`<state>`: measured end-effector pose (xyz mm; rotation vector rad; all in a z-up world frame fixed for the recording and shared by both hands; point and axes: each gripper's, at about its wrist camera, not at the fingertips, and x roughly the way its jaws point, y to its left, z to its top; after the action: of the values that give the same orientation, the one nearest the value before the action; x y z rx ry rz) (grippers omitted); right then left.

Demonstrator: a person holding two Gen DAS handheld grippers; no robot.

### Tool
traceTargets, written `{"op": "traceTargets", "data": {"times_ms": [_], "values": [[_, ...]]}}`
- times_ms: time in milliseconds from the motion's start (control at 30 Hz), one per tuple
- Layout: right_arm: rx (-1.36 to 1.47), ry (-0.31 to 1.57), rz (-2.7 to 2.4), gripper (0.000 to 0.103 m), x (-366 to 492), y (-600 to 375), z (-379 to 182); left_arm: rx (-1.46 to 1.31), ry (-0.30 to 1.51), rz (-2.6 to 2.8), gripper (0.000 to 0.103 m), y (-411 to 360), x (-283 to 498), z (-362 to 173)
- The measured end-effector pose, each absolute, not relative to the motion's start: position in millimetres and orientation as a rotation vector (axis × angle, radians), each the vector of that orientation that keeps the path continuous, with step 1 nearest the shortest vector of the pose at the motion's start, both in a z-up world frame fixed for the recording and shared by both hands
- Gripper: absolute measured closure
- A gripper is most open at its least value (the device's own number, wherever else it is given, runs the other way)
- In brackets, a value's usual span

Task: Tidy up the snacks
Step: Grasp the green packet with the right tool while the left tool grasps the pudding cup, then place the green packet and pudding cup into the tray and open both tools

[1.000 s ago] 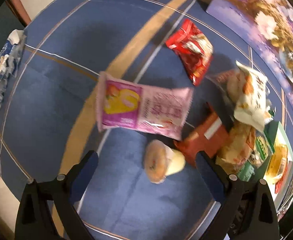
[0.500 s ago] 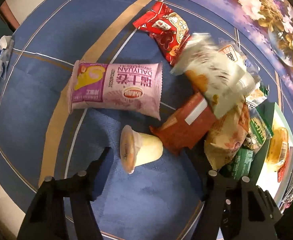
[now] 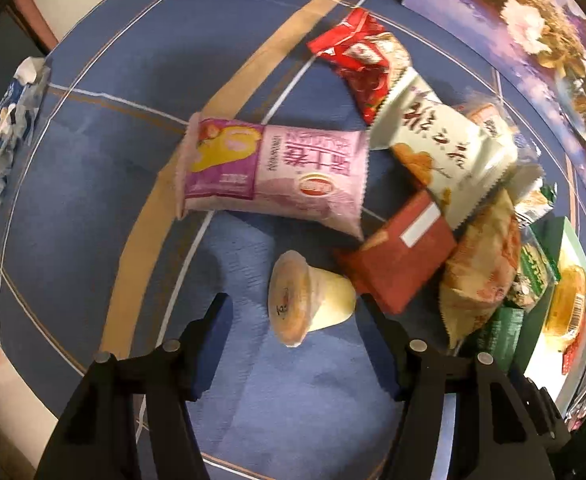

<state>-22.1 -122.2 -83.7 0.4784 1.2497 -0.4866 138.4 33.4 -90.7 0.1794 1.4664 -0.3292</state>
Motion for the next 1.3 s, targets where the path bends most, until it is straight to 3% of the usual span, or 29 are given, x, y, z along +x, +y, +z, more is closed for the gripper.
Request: {"op": "traceTargets", "data": {"times_ms": [167,300,333,667,1000,1300], "values": [[0.477,1.251,-0.487,0.055,-18.7,-122.0,-83.6,0.203,1.479,-0.243,0.038,43.4,139.5,-100.3],[0.471,1.251,-0.486,0.055,-17.4,-122.4,-85.0,0.206,1.483,-0.235,0.047,45.3,139.3,-109.2],[0.469,1.251,-0.486,0.056,-17.1,-122.3,-85.1,0.212,1.475,-0.234,0.054,45.7,139.7,-109.4],[0.474,1.186,-0.483,0.06,-20.5,-118.1,-57.3,0.185,1.407,-0.229,0.065,49.8,141.1,-78.1],[0.517,1.067,-0.494,0.06,-41.6,-131.1,-10.9,0.139,1.341,-0.274,0.065,46.8,127.2,-38.1],[0.582,1.058,-0.56,0.06,-70.9,-173.0,-6.1,0.156,1.28,-0.393,0.065,5.6,85.0,-8.0]]}}
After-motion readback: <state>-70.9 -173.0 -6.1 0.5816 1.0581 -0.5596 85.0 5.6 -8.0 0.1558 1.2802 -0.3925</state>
